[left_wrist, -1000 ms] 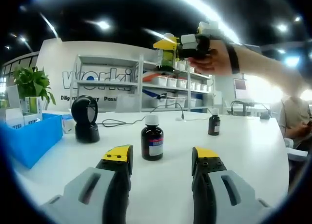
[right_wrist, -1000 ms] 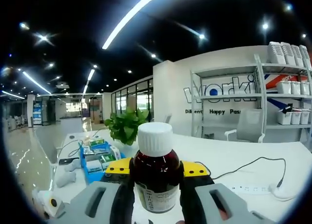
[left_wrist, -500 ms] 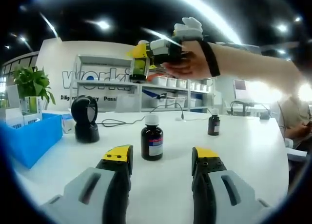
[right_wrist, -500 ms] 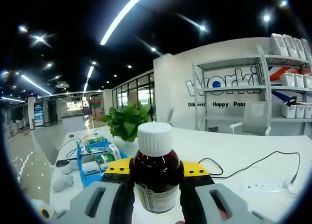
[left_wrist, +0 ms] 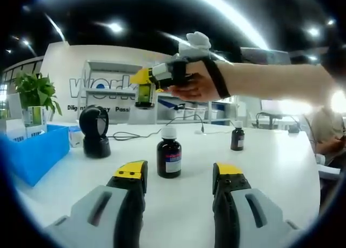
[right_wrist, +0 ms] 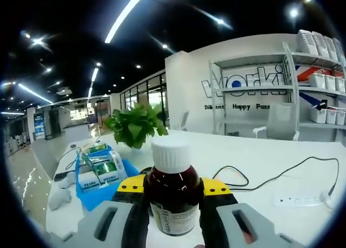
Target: Rotate the medicine bottle to make it face forward pick up the medicine bottle inspect the drug traceability code place the medicine on the table
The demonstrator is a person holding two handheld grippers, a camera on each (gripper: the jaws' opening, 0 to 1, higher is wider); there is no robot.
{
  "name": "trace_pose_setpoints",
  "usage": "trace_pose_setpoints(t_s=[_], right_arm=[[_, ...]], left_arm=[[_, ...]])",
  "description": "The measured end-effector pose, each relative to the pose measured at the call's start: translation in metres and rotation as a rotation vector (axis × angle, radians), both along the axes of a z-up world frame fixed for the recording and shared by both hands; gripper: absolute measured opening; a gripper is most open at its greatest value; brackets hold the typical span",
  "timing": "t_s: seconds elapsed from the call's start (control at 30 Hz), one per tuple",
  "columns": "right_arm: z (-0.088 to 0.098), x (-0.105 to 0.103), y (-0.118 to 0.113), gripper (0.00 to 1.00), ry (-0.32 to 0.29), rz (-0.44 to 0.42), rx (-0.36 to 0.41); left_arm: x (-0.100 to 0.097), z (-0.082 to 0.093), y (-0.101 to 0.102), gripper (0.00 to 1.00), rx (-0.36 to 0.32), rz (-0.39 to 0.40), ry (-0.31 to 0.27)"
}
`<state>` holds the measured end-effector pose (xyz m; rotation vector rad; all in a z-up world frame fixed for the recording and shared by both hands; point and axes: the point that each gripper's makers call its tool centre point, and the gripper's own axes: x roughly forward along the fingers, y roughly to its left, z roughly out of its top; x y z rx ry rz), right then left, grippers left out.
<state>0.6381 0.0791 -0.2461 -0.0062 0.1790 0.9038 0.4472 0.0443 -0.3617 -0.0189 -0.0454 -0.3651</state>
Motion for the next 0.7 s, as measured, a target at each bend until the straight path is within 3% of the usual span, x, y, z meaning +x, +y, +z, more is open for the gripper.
trace_pose_setpoints(t_s=[0.7], right_arm=[[-0.051,0.017,0.015,0.31,0.042,-0.020,-0.059]], left_arm=[[0.001,-0.002,0.001,0.39,0.007,0.003,0.005]])
